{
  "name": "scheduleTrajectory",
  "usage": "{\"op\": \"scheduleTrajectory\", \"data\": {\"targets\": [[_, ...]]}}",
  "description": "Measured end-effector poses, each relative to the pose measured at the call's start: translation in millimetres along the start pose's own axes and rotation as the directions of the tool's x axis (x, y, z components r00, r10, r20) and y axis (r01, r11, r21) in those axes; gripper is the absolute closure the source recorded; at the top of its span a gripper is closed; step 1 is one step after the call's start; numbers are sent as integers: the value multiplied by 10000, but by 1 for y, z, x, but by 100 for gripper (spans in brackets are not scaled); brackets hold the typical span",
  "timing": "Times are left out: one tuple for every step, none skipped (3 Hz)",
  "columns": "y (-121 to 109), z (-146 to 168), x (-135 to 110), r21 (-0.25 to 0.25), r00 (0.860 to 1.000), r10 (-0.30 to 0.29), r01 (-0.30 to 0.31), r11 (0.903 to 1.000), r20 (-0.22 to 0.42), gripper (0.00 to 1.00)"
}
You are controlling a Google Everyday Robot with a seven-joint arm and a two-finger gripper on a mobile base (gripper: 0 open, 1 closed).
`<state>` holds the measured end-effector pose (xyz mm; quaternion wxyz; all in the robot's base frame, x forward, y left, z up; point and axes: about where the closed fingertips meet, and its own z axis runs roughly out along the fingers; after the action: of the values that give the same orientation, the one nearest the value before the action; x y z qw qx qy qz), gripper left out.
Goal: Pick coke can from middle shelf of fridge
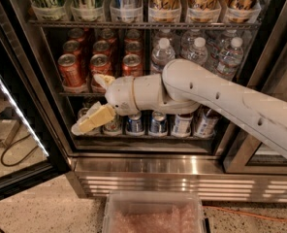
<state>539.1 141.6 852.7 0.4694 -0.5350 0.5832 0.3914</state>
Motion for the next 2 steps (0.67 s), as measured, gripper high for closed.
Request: {"op": "scheduleTrajectory", "data": {"targets": [[-14,7,-11,1232,9980,-618,632,9904,-150,0],[-22,7,-12,1575,9979,-627,642,9854,-145,0]]}}
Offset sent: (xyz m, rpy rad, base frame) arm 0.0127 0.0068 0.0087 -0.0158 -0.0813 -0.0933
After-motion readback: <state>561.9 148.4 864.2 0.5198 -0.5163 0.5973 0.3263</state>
